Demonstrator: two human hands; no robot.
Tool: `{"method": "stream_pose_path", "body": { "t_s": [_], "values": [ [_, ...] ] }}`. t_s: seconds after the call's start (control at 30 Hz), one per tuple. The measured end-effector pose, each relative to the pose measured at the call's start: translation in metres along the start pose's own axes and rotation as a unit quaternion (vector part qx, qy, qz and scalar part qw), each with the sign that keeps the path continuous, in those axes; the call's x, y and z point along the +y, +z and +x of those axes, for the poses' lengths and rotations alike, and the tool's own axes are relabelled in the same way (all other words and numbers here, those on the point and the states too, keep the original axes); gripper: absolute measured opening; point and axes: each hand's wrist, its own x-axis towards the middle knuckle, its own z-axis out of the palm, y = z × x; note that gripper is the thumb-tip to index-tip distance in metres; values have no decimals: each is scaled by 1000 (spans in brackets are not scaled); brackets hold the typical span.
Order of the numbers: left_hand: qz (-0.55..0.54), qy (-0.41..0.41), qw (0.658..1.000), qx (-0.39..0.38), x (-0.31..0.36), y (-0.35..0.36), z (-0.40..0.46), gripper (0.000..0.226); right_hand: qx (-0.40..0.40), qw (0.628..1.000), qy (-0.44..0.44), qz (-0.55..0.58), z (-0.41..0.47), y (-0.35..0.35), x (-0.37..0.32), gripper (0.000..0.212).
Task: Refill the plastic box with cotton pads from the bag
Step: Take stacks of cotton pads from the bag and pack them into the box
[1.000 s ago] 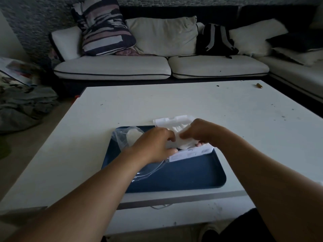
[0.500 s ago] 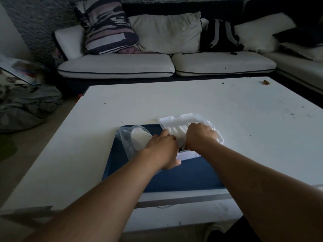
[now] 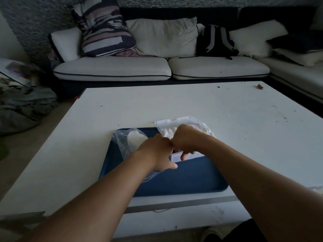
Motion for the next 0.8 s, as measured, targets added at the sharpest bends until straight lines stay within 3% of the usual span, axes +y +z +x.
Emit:
{"method": "stream_pose_path", "body": {
  "t_s": [0.1,0.23,0.33,0.43,0.47,0.57,0.63,0.73,0.8],
  "values": [
    [-6,-33,999,-26,-1,5,4,40,-71,996,52,22,-8,0,5,20],
    [-7,-41,998,-42,0,6,3,47,-75,995,57,35,-10,-4,6,21],
    [-84,-20,996,-30,-4,-8,-9,51,-15,1000,11,7,-5,-4,1,18],
    [-130,-34,990,43,-26,-33,-30,76,92,991,-70,59,-14,-8,-11,21],
    [-121,-54,990,47,-35,-36,-37,86,71,990,-94,75,-20,-8,-15,23],
    [-37,-132,991,1,-51,-33,-54,105,-120,981,-135,71,-39,16,-28,17],
    [13,-160,987,18,-52,-27,-53,84,-131,972,-188,-45,-36,38,-31,21],
    [25,-194,972,130,-49,-30,-49,30,-47,954,-253,-151,-17,58,-30,30],
    [-8,-201,958,204,-52,-32,-46,12,27,941,-291,-168,-8,59,-32,29]
  ]
}}
